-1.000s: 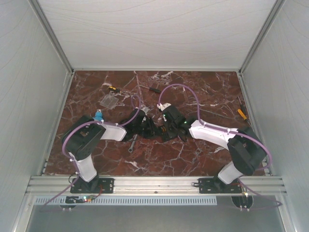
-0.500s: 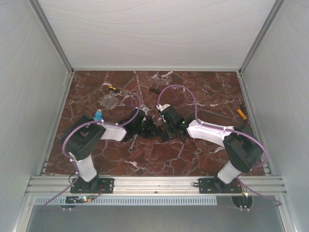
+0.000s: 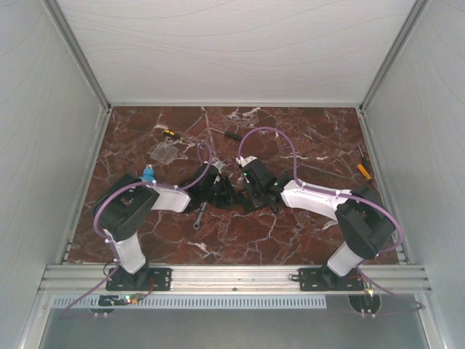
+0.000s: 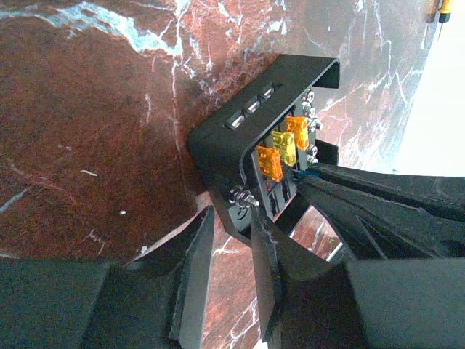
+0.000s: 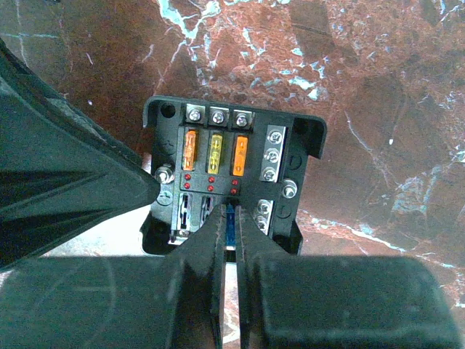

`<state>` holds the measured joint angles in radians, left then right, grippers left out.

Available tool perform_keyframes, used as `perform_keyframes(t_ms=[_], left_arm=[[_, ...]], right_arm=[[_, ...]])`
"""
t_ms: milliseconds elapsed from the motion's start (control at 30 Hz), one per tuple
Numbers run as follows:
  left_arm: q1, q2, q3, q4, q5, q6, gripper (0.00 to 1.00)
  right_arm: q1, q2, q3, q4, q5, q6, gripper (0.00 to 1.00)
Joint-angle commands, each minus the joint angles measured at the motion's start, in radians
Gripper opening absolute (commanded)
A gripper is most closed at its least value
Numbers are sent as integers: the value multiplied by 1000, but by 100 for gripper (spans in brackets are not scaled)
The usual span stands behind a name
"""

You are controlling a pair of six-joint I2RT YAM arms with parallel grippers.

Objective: Snap on the fuse box
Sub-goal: Install the fuse at the fuse box base.

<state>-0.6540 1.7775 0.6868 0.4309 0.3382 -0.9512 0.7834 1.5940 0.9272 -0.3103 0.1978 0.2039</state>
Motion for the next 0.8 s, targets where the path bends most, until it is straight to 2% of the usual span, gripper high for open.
perform_keyframes(t_ms=[0, 367, 767], left_arm=[[5, 20, 10, 0, -8, -6, 27], [5, 17, 8, 2, -7, -8, 27], [5, 14, 5, 2, -7, -8, 26]], right_arm=[[7, 10, 13, -5, 11, 47, 0], [16, -14, -3, -6, 23, 65, 15], [14, -30, -4, -23, 71, 66, 16]])
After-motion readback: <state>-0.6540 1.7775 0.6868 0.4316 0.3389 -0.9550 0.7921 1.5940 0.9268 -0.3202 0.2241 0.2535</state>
